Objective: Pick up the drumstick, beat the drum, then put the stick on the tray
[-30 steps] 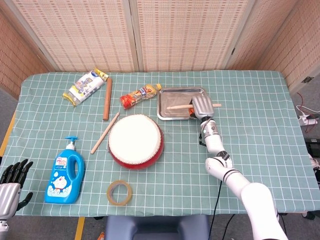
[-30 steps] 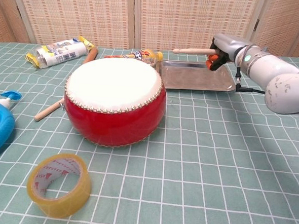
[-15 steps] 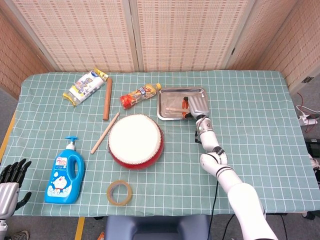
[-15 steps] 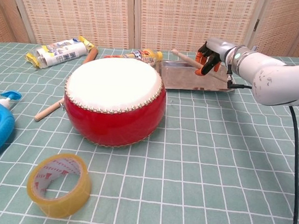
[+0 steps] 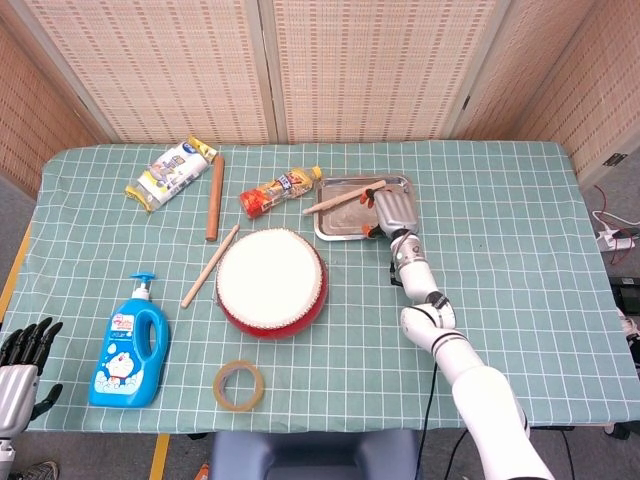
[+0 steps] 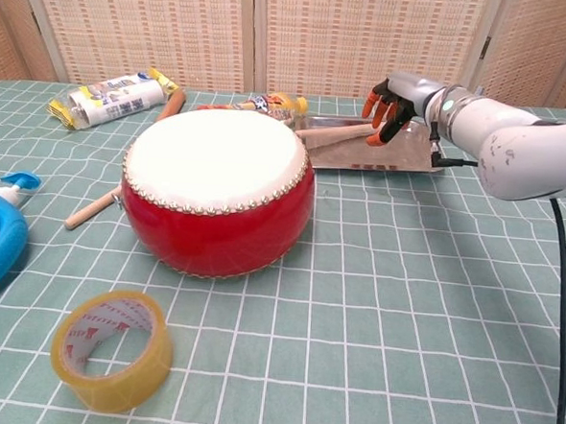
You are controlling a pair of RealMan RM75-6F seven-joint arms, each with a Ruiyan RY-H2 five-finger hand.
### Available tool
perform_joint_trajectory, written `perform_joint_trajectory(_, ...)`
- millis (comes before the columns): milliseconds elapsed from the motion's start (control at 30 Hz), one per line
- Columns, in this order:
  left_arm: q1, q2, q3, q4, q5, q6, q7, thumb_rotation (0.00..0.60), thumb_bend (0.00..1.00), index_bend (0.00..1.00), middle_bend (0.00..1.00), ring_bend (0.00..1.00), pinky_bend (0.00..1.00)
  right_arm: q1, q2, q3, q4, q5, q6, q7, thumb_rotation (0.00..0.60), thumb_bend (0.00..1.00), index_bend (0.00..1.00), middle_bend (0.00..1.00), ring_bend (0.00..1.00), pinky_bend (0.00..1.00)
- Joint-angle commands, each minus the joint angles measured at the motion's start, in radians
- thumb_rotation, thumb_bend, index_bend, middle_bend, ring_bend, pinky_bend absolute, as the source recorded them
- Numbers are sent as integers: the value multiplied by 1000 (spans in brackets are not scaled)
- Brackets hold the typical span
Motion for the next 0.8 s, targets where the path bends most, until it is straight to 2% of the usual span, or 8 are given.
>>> perform_joint_trajectory(33,0,1,-3,3,1,4,-5,600,232,0,0,0,0,-40,43,-34,-68,-53,116,37,600,274,346,354,255,340)
perform_joint_trajectory(167,-6,2,-12,4,5,11,-11,600,232,0,0,0,0,-129,127,-76,-194,-113,306,27,600,274,346,354,257,341)
perform_joint_trajectory(233,-10,2,-17,3,10,16,-13,600,232,0,0,0,0,-193,201,-92,-309,-133,408,-15,600,275,346,354,257,341)
perform_joint_trajectory(300,-15,3,-23,-1,13,17,-13,600,232,0,0,0,0,-270,299,-106,-472,-144,498,-79,600,279,346,354,257,341)
perform_joint_trajectory(367,-24,5,-27,-5,18,15,-10,600,232,0,0,0,0,-351,426,-122,-681,-137,549,-153,600,279,344,354,251,341)
perform_joint_trajectory(533,-44,9,-42,-23,26,14,1,600,232,0,0,0,0,-536,700,-172,-1107,-103,672,-339,600,279,331,353,244,341)
perform_joint_trajectory(667,-57,14,-48,-40,33,8,16,600,232,0,0,0,0,-662,842,-221,-1301,-110,767,-353,600,279,302,341,237,341)
perform_joint_trajectory(800,-63,20,-51,-57,38,10,30,600,232,0,0,0,0,-778,927,-270,-1385,-156,877,-305,600,280,282,327,229,341)
